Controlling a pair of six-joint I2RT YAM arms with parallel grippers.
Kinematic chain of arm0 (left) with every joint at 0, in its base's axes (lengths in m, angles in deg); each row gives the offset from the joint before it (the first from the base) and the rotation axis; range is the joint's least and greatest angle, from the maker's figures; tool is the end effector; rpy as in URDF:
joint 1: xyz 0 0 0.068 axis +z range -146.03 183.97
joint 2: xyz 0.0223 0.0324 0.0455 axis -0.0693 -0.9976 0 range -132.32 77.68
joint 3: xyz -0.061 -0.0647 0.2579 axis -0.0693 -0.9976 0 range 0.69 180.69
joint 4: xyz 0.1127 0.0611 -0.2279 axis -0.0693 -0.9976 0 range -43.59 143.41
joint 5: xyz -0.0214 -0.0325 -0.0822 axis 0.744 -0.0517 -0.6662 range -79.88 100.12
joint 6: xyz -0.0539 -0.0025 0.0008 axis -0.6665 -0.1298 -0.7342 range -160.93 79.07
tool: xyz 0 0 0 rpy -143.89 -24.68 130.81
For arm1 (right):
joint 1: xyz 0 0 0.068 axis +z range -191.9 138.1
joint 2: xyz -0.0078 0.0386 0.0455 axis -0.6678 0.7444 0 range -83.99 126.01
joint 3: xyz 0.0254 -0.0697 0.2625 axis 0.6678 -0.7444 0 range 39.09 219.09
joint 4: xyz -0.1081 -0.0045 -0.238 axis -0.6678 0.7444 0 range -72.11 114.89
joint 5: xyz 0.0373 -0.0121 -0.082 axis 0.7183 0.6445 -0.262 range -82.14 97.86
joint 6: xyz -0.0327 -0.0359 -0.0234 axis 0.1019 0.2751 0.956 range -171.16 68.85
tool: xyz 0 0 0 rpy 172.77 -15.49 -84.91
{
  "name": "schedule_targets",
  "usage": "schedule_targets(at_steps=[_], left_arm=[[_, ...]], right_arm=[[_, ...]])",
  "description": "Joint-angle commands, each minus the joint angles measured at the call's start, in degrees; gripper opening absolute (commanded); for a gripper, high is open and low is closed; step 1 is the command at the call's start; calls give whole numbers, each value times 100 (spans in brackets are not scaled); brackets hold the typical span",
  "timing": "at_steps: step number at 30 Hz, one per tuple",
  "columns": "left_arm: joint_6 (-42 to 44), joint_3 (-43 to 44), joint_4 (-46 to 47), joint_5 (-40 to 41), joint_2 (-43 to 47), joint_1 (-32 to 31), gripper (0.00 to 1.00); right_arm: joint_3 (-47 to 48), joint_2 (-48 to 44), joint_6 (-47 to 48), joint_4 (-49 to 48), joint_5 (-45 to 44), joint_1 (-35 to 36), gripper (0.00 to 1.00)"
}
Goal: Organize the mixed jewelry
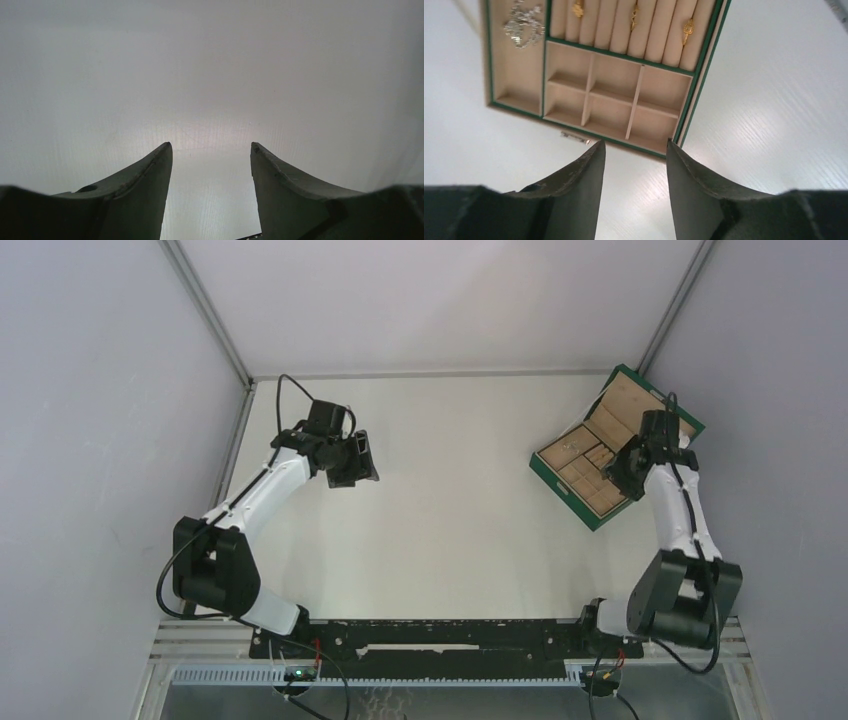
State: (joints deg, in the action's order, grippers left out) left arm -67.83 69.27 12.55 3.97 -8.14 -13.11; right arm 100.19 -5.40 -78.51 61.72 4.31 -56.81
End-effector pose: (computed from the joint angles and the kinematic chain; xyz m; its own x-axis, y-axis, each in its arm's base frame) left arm 0.2956 -0.0948 0.2686 -0.8803 -0.2001 -0.4301 -0.0584 0.9455 -0.3203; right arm 0.2622 -0.0721 0.2597 -0.6218 0.6401 -0.4512 0.6432 0.7461 0.1722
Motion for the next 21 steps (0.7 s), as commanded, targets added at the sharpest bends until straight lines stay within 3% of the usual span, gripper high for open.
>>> schedule_targets(at_steps=[1,5,11,17,21], left_arm=[[122,-5,88,23,276,37,64],[123,74,100,-7,349,38,64],[61,176,182,-122,542,27,65],[-19,-94,318,-173,815,29,65],[-14,-314,333,-93,1002,36,65]], right_arm=[[138,-890,383,123,170,-89,54],[433,-1663,573,-285,571,-102,51],[938,-2153,855,-1543,24,-174,54],[2934,-102,1242,-1107,-177,-540,58],[4312,1239,1021,-746,13,-818,58]])
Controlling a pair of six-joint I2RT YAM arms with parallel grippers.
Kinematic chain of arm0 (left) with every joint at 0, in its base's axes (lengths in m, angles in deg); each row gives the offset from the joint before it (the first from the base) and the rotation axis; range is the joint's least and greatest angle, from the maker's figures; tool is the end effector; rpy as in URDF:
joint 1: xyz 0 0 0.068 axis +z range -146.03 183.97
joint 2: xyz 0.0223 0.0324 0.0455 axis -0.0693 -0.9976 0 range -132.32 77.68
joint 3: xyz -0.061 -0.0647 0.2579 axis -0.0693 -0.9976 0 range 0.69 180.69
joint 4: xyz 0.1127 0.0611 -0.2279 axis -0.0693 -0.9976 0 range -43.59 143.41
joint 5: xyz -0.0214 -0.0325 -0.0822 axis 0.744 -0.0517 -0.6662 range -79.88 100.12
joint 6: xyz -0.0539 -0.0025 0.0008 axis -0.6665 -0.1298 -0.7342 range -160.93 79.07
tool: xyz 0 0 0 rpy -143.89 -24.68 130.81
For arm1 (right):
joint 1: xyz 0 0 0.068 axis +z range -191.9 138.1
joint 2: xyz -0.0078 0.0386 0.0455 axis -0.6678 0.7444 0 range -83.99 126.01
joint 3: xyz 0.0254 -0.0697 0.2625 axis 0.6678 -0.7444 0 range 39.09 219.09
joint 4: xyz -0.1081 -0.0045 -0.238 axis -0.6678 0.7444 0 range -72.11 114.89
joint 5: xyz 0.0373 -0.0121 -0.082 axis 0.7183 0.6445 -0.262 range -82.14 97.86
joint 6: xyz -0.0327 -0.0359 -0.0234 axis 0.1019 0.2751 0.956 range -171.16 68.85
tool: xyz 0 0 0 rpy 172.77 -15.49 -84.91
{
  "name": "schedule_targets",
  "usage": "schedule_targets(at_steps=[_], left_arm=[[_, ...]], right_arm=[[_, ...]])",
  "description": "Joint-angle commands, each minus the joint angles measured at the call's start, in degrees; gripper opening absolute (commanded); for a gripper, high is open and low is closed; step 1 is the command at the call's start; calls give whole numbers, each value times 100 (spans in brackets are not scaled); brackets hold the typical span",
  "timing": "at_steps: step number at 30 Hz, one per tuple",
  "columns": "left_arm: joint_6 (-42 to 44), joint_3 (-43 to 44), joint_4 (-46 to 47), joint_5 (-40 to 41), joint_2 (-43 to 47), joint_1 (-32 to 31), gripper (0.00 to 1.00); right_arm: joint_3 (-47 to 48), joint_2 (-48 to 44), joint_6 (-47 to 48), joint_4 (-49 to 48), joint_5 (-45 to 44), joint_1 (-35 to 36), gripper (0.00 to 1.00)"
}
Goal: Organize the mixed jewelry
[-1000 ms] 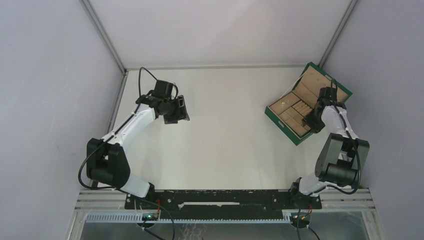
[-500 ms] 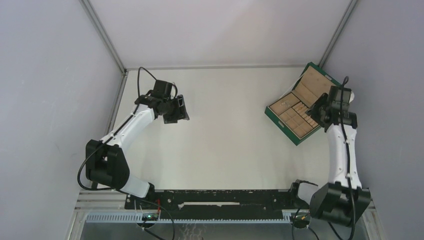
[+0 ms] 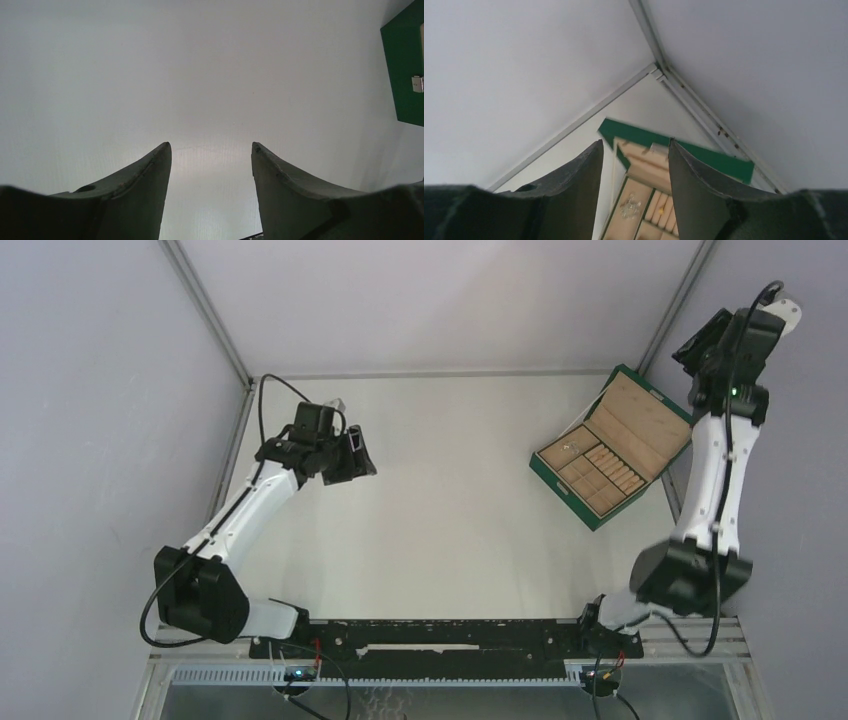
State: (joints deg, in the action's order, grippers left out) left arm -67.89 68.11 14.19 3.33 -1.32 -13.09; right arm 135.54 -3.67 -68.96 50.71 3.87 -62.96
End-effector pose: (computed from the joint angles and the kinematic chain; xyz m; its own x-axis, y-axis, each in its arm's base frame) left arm 0.2768 -0.0894 0.2975 -0.8248 -0.2178 -0.5218 -0.0125 0.9296 -0.3683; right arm 0.2782 -0.1098 0.4679 -0.1265 0.3755 -0.9181 0.4826 0.8320 0.2738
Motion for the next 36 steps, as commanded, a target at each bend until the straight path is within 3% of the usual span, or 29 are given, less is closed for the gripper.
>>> schedule_targets(at_steps=[1,6,10,17,36], left_arm=[[-3,-241,149,-1,369,36,65],[-14,-405,99,175,589,45,66],[-11,-482,97,147,624,45,66],[82,-360,85,109,396,51,66],[259,-170,37,75,103,97,66]], right_arm=[[1011,1323,33,439,68,-220,59],[2090,2494,33,1092,217,-238,60],[2335,2859,99,1387,320,-241,61],[1984,2992,207,1517,936,-249,63],[726,2280,188,1302,2555,-233,62]])
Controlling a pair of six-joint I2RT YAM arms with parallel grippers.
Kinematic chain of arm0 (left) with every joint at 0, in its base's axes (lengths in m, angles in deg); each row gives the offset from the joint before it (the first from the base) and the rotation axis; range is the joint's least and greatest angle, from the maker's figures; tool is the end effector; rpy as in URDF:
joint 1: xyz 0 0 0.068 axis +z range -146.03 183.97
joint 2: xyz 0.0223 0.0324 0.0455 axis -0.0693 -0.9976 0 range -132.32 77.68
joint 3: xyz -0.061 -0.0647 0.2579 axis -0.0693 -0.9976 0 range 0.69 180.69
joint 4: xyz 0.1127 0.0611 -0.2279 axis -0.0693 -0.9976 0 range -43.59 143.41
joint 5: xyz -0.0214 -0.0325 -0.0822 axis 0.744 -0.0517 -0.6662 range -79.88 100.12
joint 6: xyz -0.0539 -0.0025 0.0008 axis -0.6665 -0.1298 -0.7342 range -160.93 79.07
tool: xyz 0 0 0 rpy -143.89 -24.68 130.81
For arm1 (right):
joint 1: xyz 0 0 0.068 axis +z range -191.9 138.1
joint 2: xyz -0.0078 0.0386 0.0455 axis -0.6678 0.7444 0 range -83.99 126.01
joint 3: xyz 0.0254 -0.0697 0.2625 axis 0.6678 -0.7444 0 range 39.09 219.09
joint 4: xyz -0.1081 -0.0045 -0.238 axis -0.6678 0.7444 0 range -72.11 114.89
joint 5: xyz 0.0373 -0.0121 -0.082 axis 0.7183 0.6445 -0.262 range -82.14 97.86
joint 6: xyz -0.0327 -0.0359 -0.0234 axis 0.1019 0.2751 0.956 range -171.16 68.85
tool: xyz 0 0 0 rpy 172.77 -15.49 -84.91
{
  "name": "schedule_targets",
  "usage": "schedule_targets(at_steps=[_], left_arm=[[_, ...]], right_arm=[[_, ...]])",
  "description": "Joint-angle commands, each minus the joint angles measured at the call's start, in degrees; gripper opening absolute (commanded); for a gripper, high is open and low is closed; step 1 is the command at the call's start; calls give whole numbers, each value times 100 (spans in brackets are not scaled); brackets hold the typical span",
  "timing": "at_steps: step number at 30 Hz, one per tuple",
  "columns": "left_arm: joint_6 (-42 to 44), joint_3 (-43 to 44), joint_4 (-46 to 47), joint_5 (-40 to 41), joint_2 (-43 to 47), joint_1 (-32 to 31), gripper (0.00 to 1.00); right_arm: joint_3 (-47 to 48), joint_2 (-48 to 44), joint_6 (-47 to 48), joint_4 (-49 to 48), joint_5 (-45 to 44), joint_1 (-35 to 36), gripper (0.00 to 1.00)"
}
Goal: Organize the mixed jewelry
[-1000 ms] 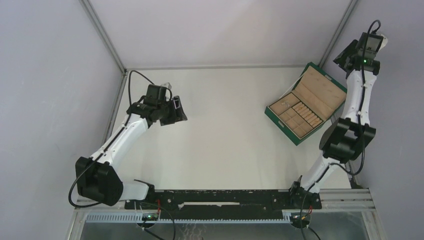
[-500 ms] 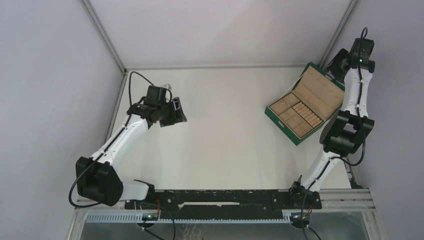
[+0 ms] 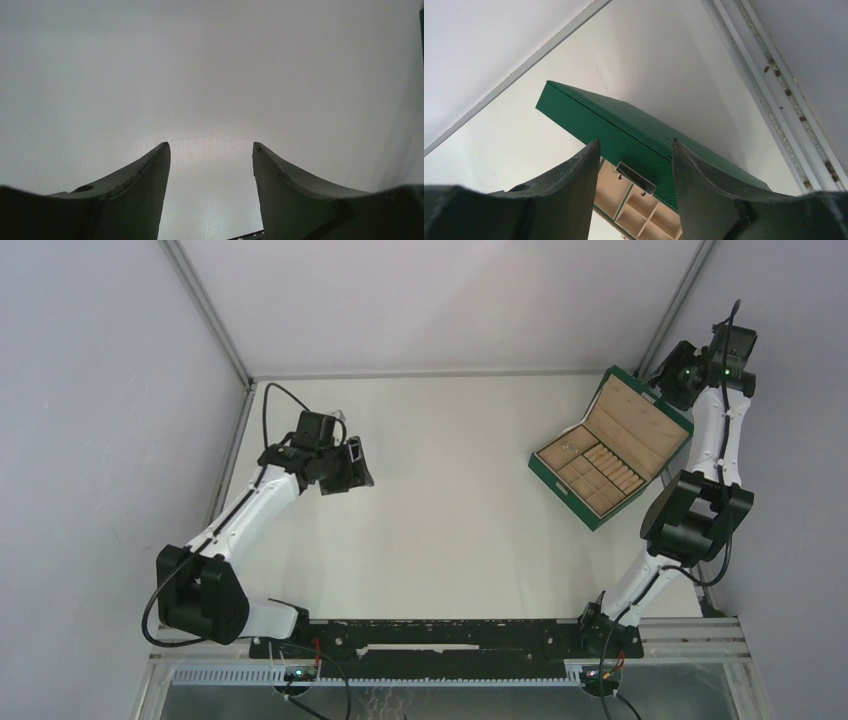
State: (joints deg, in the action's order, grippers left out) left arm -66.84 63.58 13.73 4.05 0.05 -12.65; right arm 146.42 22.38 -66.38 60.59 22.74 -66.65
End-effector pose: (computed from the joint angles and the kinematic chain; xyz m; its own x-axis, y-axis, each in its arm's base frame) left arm 0.2666 -0.0835 0.2780 -0.8510 -0.1994 -0.4858 -0.0316 0.9429 -0.3317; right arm 0.3845 -0.1672 0.3587 -0.5228 0.5205 -0.6751 0.3813 0.8511 0.3608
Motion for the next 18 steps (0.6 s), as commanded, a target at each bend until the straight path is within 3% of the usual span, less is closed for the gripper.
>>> schedule_targets(at_steps=[1,18], left_arm=[[163,285,82,7,-48,54,66],[262,386,74,-68,-241,149,66]], right_arm=[[-461,-398,-88,277,693,152,62],[-2057,-1372,-216,-134,489,665,62]])
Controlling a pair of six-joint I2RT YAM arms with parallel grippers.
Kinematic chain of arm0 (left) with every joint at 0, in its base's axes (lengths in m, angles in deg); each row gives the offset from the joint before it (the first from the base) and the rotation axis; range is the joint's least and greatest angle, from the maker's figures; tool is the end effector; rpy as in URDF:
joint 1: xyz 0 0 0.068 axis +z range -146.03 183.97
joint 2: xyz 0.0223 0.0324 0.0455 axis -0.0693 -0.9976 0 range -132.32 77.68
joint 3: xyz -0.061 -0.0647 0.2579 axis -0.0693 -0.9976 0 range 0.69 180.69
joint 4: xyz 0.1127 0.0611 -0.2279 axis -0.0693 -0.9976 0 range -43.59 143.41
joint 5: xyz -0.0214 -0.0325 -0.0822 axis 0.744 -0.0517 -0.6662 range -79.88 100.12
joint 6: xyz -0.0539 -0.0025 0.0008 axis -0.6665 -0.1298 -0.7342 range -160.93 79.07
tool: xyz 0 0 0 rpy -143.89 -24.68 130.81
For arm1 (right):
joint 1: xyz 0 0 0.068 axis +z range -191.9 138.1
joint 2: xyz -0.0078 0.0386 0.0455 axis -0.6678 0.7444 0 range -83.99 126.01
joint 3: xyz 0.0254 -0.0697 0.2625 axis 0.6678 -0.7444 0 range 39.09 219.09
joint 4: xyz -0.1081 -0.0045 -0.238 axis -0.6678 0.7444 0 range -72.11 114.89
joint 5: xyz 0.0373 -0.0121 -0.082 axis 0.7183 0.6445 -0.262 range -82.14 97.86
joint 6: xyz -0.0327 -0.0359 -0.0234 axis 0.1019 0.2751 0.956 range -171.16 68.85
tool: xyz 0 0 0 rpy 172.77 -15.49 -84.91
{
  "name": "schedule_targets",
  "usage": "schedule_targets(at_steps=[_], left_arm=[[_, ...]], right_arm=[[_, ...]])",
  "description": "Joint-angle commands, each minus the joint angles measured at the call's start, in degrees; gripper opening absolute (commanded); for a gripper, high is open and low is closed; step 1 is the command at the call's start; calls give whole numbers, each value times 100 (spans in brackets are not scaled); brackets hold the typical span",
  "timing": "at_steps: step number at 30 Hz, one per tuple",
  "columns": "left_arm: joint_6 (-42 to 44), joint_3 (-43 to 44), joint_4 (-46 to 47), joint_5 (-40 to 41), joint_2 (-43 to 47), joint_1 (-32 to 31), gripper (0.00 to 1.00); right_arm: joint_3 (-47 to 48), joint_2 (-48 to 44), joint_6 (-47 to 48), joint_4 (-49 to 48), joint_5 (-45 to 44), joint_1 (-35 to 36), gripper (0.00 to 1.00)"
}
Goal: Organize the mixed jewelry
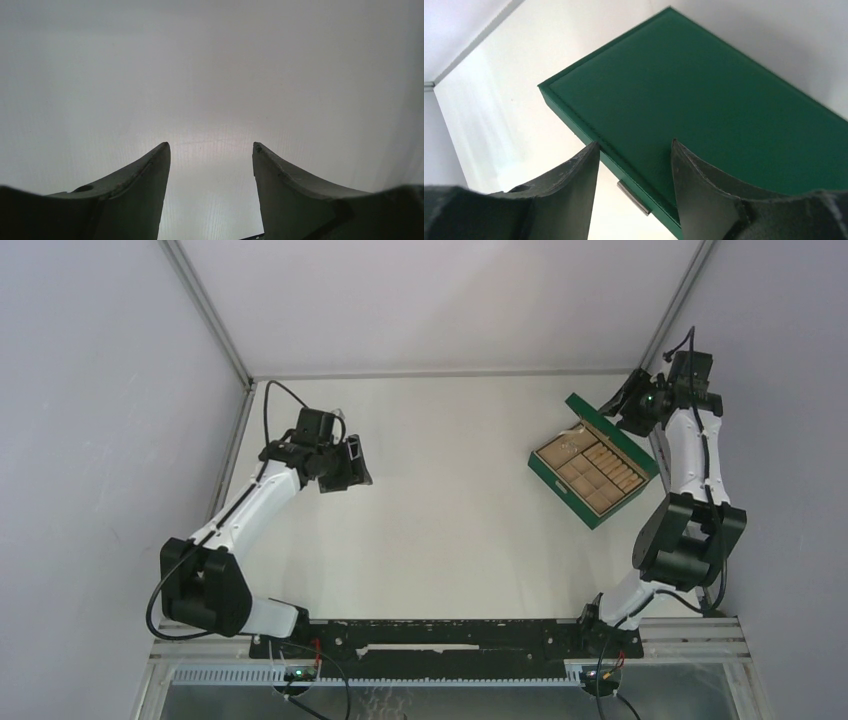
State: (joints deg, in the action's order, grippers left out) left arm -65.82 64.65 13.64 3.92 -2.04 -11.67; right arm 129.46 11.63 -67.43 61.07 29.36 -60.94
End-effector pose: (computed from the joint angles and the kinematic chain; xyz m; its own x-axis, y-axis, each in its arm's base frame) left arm 0.2753 -0.0811 0.2742 -0.8577 -0.1944 -0.4760 -0.0375 0.9470 -0.3191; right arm 0.3505 -0.1072 0.3334 -0.6582 0.5030 -0.5601 0.2689 0.8521 0.4491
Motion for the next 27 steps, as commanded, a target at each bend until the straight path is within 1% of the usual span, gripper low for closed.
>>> schedule_targets(at_steps=[1,8,14,17,21,24,25,27], left_arm=[[164,283,79,-54,-47,52,66],[186,350,87,-89,-115,52,66],[186,358,81,-89,-124,52,66],[179,358,81,-76,-118,54,66],[168,360,82,-98,-122,52,67],[160,379,74,-101,-125,54,66],[159,389,67,-93,-123,52,66],[153,380,61,-84,-121,54,66]], right_arm=[[-433,-349,-121,-214,-172,129,62],[-654,-383,-104,-178,-206,392,62],[-657,-398,-23,-104,-371,569,62],[-616,-472,-4,-67,-720,688,62],[-421,-492,72,84,-1381,1014,61],[-177,-387,114,311,-1893,1262,55],[-90,-332,113,387,-2107,1339,49],[20,-224,84,477,-2412,1480,42]])
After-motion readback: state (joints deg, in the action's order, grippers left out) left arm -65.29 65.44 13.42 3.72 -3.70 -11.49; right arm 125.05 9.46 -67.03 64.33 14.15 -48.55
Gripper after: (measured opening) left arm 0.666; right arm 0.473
